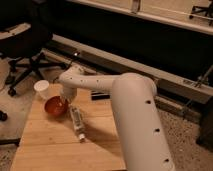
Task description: Drag the ceramic bowl in a circle
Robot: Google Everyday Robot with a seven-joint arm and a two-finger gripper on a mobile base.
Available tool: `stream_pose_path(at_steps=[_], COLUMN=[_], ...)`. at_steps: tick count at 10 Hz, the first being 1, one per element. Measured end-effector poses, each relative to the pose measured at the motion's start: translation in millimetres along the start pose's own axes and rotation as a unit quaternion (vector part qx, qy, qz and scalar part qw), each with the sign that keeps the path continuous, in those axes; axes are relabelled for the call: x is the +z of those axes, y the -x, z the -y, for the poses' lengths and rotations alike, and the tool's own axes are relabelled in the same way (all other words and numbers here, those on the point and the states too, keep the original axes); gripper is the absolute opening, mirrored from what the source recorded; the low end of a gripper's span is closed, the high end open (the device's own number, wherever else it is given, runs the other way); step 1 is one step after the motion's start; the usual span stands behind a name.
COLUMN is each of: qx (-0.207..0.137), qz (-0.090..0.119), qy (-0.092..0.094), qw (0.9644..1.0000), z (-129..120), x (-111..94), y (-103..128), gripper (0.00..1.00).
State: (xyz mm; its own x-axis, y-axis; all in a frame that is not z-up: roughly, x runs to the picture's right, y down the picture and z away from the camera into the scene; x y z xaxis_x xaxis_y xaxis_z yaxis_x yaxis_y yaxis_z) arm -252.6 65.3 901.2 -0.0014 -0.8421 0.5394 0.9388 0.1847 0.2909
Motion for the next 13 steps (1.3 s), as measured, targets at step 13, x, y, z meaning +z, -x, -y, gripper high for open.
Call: stream_pose_path(at_steps=[13], qx=[0.087], qz=[-0.109], qy=[0.108], qw=[0.9843], z=[-100.8], x=[-34.0], y=[-81.3], gripper=[0.00])
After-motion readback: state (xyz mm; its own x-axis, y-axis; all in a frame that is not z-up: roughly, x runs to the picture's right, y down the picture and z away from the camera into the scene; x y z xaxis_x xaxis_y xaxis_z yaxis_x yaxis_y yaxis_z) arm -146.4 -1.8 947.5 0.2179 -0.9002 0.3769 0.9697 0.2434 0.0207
